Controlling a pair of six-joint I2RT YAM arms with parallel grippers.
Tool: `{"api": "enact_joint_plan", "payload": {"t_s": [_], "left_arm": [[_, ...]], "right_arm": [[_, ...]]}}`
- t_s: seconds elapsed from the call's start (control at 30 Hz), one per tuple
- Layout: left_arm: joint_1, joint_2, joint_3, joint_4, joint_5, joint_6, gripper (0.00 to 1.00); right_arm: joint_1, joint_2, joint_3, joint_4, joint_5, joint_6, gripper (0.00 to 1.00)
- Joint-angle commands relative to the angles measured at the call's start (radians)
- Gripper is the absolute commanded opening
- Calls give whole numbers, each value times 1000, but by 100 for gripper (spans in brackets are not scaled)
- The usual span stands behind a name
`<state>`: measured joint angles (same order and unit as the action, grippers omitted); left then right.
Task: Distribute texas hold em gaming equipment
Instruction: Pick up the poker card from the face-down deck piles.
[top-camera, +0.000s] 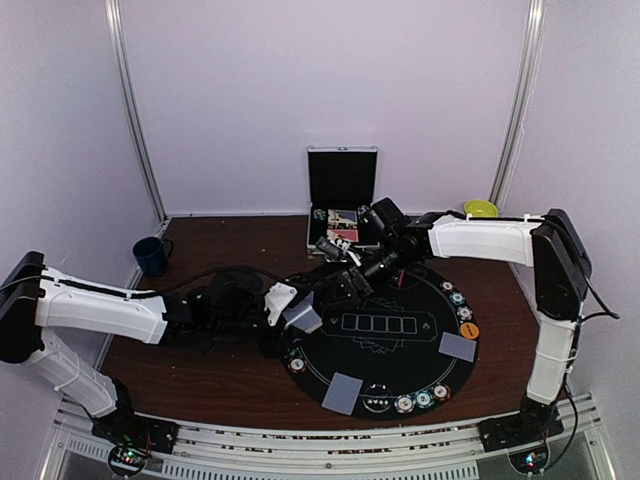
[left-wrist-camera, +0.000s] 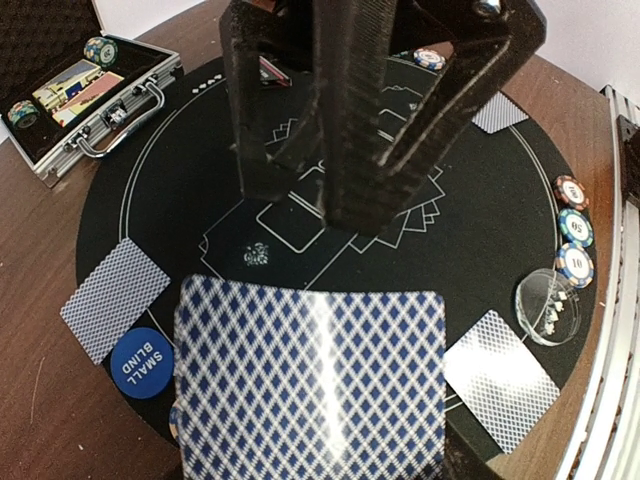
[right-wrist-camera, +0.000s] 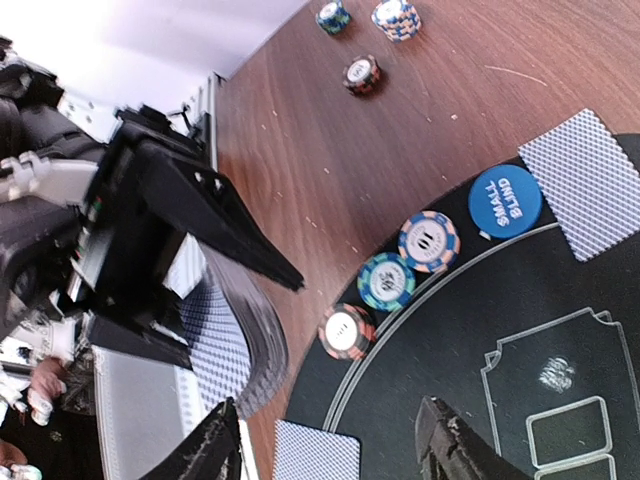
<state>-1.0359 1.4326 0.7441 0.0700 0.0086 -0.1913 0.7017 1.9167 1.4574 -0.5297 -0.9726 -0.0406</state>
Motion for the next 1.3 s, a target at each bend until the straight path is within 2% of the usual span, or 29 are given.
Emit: {"api": "enact_joint_plan", "payload": {"t_s": [0.0,0.87,1.1,1.27], "left_arm": [[-6,11,6,56,27,16,53],[-21,-6,1,62,29,28,53],[-22,-8,0,62,27,29,53],[-23,-7,0,62,26,30,53]], "right_arm": [[15,-36,-28,170,-79,120,62],[110,84,0,236,-63,213,65],[107,101,1,239,-66,246,59],[99,100,2,230,-36,239,49]]}}
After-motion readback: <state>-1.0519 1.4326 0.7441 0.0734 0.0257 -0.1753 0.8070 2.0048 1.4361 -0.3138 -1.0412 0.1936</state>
